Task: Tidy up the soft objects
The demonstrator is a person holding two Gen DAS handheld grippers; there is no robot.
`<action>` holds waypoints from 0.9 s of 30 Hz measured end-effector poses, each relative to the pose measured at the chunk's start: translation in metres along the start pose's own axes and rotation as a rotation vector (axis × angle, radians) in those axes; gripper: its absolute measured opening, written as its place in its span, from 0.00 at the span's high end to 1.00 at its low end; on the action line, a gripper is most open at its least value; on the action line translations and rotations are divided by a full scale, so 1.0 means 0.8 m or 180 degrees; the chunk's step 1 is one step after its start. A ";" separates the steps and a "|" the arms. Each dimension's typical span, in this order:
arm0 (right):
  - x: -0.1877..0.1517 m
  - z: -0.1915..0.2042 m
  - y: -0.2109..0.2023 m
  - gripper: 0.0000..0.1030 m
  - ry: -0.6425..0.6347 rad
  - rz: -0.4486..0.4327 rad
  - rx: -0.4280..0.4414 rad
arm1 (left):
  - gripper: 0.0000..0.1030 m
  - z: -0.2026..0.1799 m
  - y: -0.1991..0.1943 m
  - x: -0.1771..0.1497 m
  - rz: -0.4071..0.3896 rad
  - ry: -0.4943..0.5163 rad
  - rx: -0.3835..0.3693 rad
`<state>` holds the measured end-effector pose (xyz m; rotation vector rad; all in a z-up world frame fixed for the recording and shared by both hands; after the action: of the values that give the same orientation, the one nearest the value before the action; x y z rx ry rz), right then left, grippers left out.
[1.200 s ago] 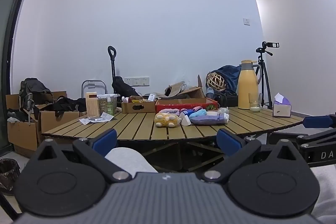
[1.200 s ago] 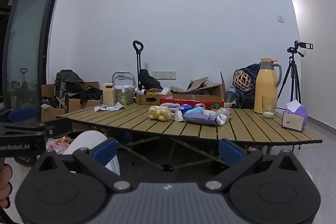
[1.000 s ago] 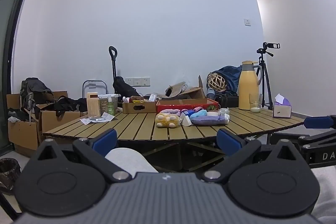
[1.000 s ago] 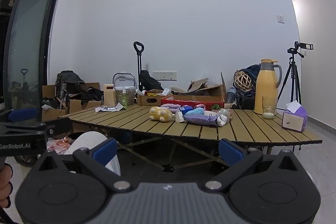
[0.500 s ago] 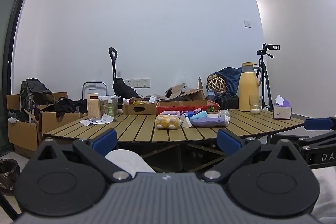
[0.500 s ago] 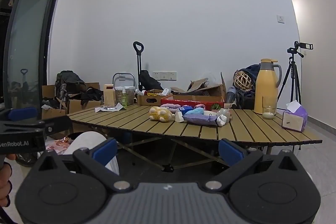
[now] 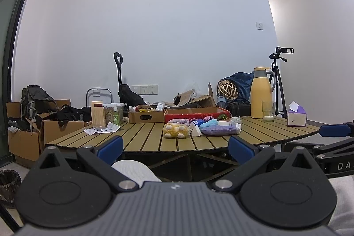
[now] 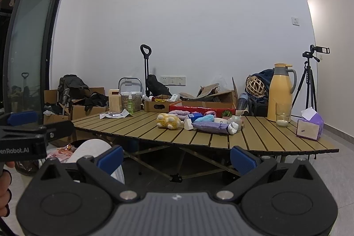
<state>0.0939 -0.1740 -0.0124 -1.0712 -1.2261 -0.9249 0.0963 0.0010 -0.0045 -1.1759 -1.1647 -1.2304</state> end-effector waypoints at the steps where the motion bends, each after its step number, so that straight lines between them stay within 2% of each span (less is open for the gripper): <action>1: 0.000 0.000 0.000 0.00 0.0001 0.0002 -0.0002 | 0.00 -0.001 -0.001 0.001 -0.0002 0.0003 -0.0002; 27: -0.001 0.001 0.002 0.00 0.0015 0.0032 0.0016 | 0.00 -0.003 -0.001 0.001 -0.0006 0.0007 0.0004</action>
<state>0.0954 -0.1728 -0.0133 -1.0699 -1.2176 -0.9157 0.0956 -0.0016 -0.0039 -1.1725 -1.1651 -1.2319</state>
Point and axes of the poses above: each gripper's, at about its wrist camera, not at the fingertips, and y roughly the way its jaws point, z to its left, x to its top, the point moved 10 cm from there along y, roughly the way its jaws point, and after that the axes turned 3 degrees about -z, right-handed, at the moved point
